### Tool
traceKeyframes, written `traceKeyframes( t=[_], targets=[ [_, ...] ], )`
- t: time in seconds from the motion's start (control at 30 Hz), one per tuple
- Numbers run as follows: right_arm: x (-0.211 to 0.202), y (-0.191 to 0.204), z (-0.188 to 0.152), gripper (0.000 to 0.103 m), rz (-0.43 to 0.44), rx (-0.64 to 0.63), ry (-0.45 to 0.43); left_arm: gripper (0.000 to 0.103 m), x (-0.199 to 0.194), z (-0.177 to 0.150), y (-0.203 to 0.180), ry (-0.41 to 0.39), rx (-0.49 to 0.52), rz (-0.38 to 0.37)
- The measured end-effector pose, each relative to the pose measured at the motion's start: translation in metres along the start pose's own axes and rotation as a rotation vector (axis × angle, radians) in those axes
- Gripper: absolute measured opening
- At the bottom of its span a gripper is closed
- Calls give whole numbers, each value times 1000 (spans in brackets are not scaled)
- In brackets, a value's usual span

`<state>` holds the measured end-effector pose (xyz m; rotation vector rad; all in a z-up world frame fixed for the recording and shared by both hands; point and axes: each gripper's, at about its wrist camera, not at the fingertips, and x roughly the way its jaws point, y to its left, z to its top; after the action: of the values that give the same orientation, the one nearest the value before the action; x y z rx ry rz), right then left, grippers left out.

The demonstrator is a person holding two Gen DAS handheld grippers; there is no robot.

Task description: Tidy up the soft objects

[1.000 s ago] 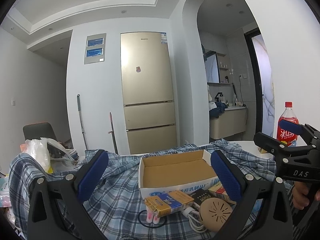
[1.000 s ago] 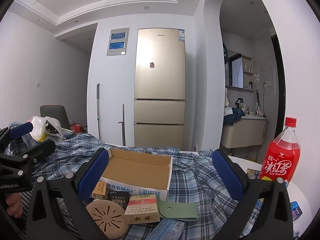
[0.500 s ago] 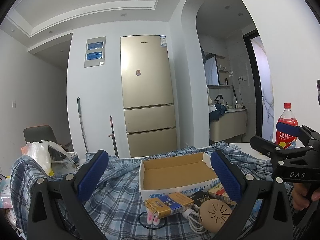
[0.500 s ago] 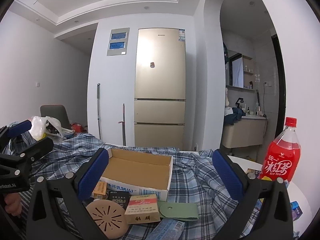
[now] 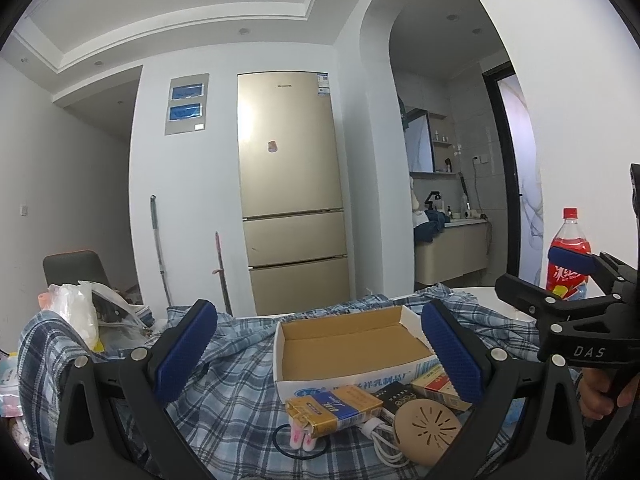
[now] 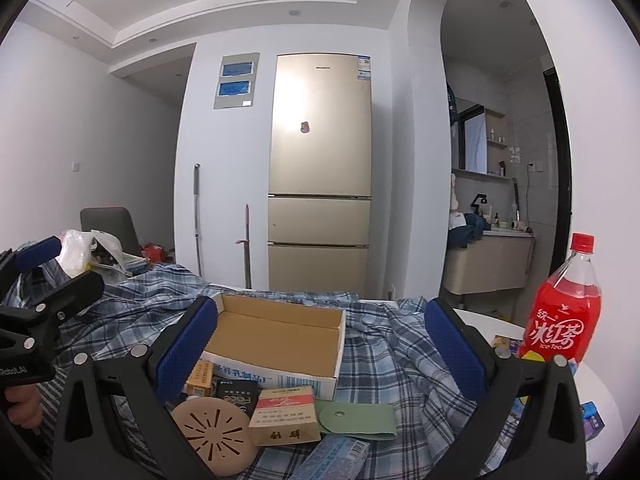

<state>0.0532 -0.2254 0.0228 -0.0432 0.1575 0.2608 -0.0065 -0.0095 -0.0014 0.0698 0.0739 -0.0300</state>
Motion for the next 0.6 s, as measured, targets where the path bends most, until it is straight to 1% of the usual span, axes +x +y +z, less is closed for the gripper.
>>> traceKeyframes(
  t=[0.23, 0.4, 0.6],
  targets=[
    [-1, 2, 1, 103, -14, -5, -9, 103, 0, 1, 3, 1, 0, 15],
    [0, 4, 1, 103, -14, -16, 2, 103, 4, 0, 6, 18, -4, 29],
    [0, 7, 0, 103, -6, -24, -3, 103, 5, 0, 7, 18, -4, 30]
  ],
)
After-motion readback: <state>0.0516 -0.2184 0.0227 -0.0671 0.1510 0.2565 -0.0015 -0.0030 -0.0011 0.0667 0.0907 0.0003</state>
